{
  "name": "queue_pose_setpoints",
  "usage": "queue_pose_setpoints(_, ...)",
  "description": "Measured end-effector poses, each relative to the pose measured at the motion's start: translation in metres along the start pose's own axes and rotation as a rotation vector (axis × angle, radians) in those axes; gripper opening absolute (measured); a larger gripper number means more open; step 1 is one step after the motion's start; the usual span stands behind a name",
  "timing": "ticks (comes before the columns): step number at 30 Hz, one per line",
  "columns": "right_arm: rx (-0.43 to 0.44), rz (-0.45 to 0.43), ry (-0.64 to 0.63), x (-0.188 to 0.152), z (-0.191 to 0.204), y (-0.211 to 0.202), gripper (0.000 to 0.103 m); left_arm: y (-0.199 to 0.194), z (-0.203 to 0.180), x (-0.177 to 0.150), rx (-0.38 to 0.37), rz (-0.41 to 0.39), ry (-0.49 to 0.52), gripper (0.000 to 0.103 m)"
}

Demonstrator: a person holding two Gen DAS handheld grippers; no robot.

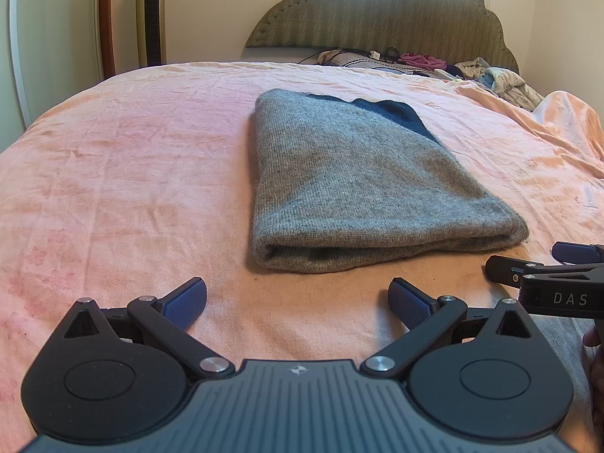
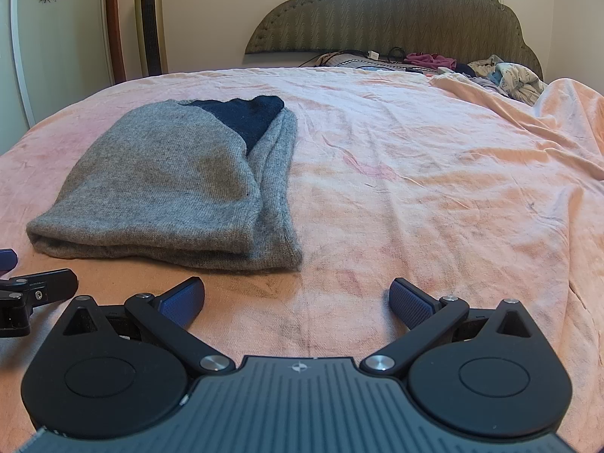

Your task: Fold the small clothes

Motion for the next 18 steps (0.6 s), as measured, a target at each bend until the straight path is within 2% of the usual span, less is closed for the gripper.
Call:
queue_pose_setpoints(11,0.000,0.000,0.000,-0.0001,0.0001,0.0002,0.103,0.0000,0.0006,0.0008,-0.003,0.004,-0.006,0.103)
queue_pose_setpoints(18,-0.007,0.002,0.000,-0.0005,0.0010,-0.0006,0.103,0.0029,-0.0023,0.0040,0.031,0.016,-0.012,0.103)
Point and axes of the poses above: each gripper's, at about its wrist camera, not at the fingertips, and y roughly the way its jaws point, z to its left, x to its top, the point moved 2 cm from there along y, roughly the way its jaws point, and after that the axes turned 1 degree about x, right-handed, at the moved point
